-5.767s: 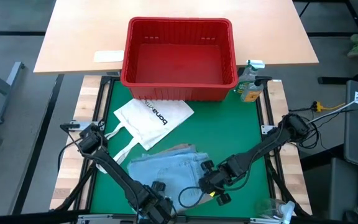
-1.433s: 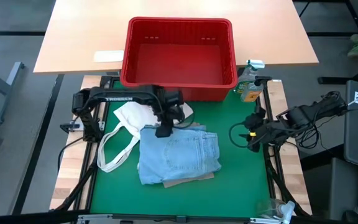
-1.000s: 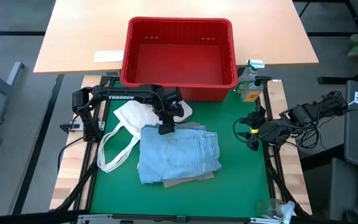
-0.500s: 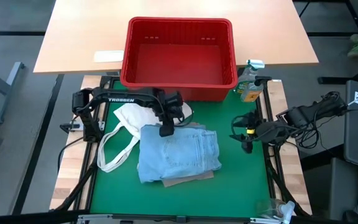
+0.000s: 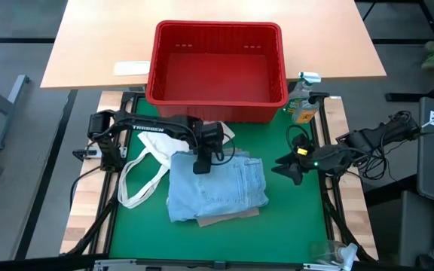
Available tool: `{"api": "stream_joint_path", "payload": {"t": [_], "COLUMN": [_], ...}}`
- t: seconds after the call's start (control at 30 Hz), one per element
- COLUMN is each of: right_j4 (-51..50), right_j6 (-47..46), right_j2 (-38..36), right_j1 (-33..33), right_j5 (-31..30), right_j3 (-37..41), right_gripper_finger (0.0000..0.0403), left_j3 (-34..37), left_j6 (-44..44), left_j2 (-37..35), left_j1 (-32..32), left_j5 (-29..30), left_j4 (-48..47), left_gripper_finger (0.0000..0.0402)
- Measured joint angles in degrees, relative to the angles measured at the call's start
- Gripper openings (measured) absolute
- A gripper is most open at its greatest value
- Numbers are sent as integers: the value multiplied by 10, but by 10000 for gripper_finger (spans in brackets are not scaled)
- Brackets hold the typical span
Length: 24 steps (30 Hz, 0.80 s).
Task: Fold laundry
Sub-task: Put the stacked clothing into the red laundry bin
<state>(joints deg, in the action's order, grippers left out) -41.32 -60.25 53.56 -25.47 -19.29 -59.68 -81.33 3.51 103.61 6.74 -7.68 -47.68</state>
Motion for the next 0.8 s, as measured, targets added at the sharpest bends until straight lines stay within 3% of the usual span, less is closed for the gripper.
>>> {"api": "stream_joint_path", "payload": {"t": [0.13,0.4,0.63,0.8], "right_j4": [-9,-17,-7,49], "right_j6": [1,3,9,109], "right_j2": [9,88,179,222], "right_j1": [0,3,55,98], "right_j5": [-15,-131,-85,-40], "right_j3": [0,0,0,0], "right_gripper_finger": [254,254,254,254], "left_j3": [40,100,104,104], "left_j6": [1,-36,-48,-49], "left_j2": [2,1,2,3], "left_j1": [-2,4,3,2], "left_j5": [7,3,-3,-4], "left_j4": [34,66,104,116], "left_gripper_finger": [165,165,165,165]}}
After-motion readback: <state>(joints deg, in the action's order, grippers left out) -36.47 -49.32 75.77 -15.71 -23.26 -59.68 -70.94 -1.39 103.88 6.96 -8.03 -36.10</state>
